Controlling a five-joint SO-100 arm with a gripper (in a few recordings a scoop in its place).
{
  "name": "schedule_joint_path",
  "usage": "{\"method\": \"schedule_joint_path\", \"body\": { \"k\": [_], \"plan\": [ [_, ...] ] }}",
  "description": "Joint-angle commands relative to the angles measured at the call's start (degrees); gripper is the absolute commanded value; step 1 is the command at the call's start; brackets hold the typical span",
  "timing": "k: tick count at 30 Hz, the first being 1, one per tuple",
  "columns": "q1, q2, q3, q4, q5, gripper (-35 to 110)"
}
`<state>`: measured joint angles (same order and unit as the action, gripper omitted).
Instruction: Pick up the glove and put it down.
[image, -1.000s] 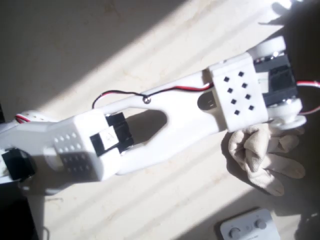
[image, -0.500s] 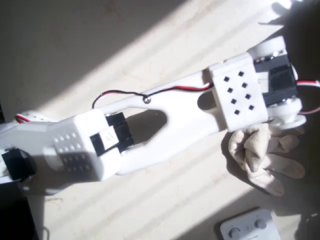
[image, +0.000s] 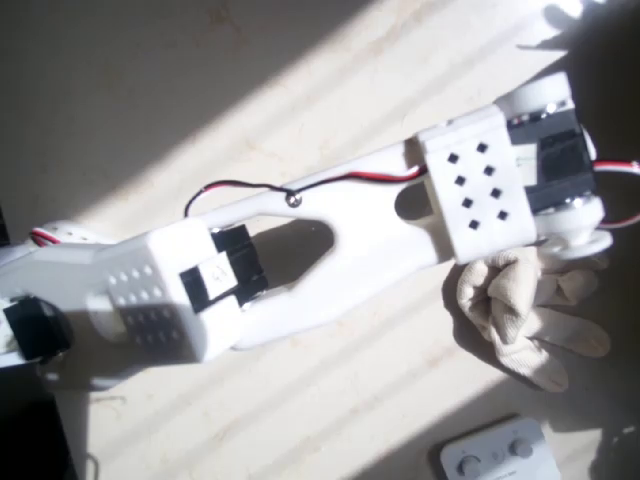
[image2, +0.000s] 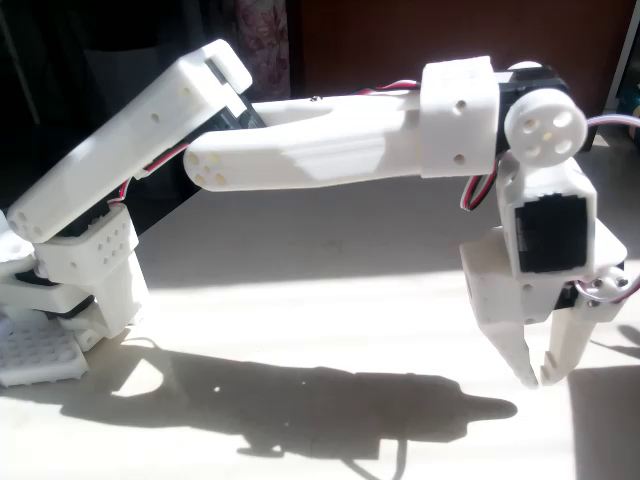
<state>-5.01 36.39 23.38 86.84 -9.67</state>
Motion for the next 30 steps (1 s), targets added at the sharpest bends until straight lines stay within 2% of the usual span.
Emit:
{"method": "schedule_joint_path", "body": {
  "k": [1,8,20,30],
  "plan": [
    [-0.26,10.20,-0.79,-0.53,-0.26,1],
    [-0.26,29.62,16.17,-1.76,-0.26,1],
    [-0.26,74.97,70.84,-25.58,0.26,1],
    [-0.26,106.88,109.07,-30.32,0.26,1]
  ]
}}
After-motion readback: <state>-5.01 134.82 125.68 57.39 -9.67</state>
